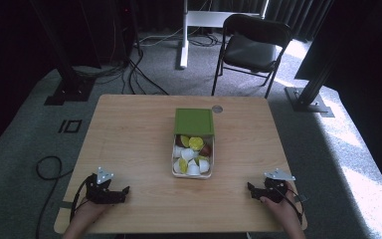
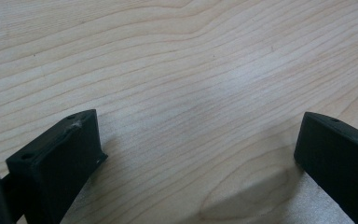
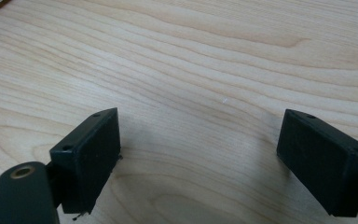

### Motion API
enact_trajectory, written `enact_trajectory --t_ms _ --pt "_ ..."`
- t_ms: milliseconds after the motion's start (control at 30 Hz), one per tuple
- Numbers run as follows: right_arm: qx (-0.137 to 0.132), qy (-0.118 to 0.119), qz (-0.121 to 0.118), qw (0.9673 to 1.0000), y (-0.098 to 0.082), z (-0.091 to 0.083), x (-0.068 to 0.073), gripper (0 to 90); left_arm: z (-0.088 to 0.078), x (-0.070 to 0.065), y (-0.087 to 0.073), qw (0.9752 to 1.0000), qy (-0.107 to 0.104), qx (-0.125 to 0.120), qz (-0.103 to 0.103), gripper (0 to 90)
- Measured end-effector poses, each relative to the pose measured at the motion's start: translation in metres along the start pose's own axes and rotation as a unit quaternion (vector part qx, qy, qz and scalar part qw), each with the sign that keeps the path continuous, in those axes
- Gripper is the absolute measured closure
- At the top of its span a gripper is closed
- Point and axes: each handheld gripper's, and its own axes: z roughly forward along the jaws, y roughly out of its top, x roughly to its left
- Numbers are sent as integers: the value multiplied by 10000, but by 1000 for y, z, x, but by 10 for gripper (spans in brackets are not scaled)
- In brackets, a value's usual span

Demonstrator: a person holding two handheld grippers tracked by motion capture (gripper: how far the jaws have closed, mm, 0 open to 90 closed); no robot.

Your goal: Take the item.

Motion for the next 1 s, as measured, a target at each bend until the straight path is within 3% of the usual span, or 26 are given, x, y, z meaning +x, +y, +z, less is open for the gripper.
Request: enact_trajectory --t_ms 700,1000 --pt "-24 -53 39 10000 0 -1 1 152 0 0 0 10000 0 -1 -2 15" --pt "-197 149 -107 9996 10 -4 9 178 0 0 0 10000 0 1 0 15"
